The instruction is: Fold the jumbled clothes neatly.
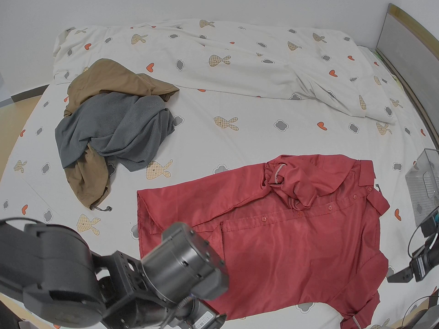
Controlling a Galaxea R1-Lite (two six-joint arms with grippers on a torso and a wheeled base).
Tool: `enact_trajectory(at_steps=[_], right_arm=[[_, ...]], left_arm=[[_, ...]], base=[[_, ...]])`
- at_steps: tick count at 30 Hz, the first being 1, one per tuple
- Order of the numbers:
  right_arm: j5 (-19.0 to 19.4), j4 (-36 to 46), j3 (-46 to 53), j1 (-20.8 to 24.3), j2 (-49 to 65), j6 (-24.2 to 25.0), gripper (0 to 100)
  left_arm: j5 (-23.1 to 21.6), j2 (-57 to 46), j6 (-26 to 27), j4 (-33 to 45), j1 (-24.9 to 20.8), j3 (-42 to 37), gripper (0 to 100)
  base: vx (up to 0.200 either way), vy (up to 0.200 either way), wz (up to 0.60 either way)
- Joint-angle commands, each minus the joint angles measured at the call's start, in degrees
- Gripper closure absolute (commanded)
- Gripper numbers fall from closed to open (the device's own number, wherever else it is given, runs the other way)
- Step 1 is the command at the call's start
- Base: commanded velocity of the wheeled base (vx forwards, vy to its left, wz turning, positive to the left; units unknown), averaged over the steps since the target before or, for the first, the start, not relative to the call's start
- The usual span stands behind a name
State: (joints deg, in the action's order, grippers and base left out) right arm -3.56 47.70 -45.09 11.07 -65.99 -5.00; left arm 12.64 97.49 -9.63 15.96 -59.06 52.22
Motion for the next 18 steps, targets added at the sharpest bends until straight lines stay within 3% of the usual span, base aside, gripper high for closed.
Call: enact_trajectory(at_steps=[1, 2, 3, 6, 7, 8, 10, 12, 15, 18], right_arm=[[14.72, -19.75, 3.7, -13.18, -9.16, -4.76, 0], [14.72, -19.75, 3.7, -13.18, -9.16, -4.76, 0], [28.61, -29.33, 2.47, -17.22, -13.64, -4.76, 0], [37.75, -34.69, -1.58, -21.0, -19.79, -3.53, 0], [37.75, -34.69, -1.58, -21.0, -19.79, -3.53, 0], [39.59, -34.96, -5.53, -21.88, -25.42, 0.6, 0], [39.68, -34.87, -8.78, -21.18, -28.49, 5.88, 0], [39.24, -35.48, -12.65, -17.66, -30.52, 17.74, 0], [38.98, -35.66, -17.4, -16.52, -32.19, 27.41, 0], [39.16, -36.89, -18.72, -18.45, -34.03, 28.11, 0]], left_arm=[[-20.29, -9.07, -0.83, 0.21, 12.31, 4.55, 0], [-20.29, -9.07, -0.83, 0.21, 12.31, 4.55, 0], [-36.2, -13.29, -1.0, 0.3, 22.15, 5.78, 0], [-49.29, -15.31, -2.15, 0.13, 32.7, 7.01, 0], [-49.29, -15.31, -2.15, 0.13, 32.7, 7.01, 0], [-55.09, -15.4, -3.29, -0.58, 39.02, 7.45, 0], [-56.67, -14.78, -3.82, -1.02, 42.63, 7.98, 0], [-56.59, -13.2, -4.7, -2.07, 45.0, 8.51, 0], [-56.59, -12.85, -6.98, -3.04, 46.58, 8.6, 0], [-56.59, -12.5, -8.83, -4.62, 47.11, 8.51, 0]], base=[[0.0, 0.0, 0.0], [0.0, 0.0, 0.0], [0.0, 0.0, 0.0], [0.0, 0.0, 0.0], [0.0, 0.0, 0.0], [0.0, 0.0, 0.0], [0.0, 0.0, 0.0], [0.0, 0.0, 0.0], [0.0, 0.0, 0.0], [0.0, 0.0, 0.0]])
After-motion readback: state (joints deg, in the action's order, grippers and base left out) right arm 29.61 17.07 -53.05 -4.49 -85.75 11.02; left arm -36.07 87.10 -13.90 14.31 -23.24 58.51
